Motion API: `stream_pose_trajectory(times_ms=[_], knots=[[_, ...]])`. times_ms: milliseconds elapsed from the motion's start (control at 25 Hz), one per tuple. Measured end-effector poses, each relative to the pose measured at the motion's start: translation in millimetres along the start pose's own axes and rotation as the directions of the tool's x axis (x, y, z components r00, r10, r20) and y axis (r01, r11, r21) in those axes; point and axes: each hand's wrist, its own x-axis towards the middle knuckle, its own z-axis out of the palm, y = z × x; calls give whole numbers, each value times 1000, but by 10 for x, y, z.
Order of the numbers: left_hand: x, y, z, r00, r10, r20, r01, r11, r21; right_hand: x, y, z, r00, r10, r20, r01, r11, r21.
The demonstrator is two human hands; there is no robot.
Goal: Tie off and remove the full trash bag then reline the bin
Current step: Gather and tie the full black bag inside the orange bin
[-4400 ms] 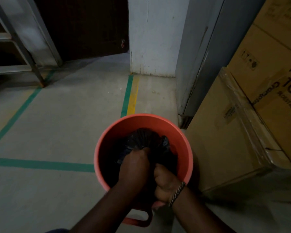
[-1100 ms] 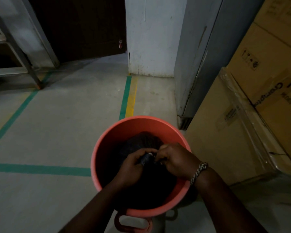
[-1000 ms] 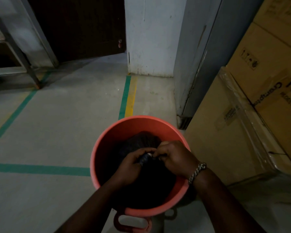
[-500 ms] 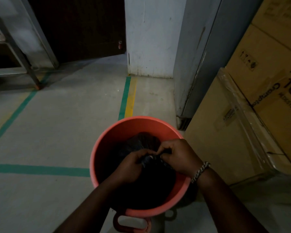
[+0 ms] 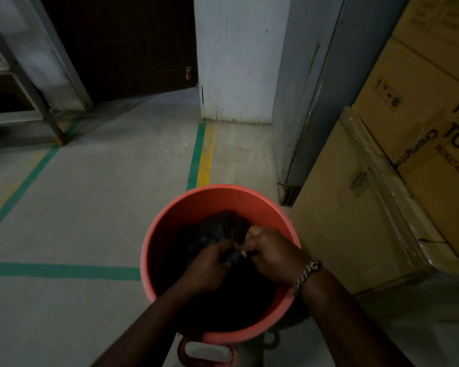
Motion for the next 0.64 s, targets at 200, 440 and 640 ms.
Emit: stream_pose_trajectory(times_ms=[200,440,640], knots=[[44,-26,34,997,-2,-78,3,1000,10,-71,55,-179,978,183,97,-206,907,367],[39,-11,57,1000,18,-8,-19,988,-156,-76,12,-159,989,109,-96,-97,988,120],[86,-112,44,988,-28,-155,33,999,29,-98,-150,-51,927,134,-350,-181,978,-104]])
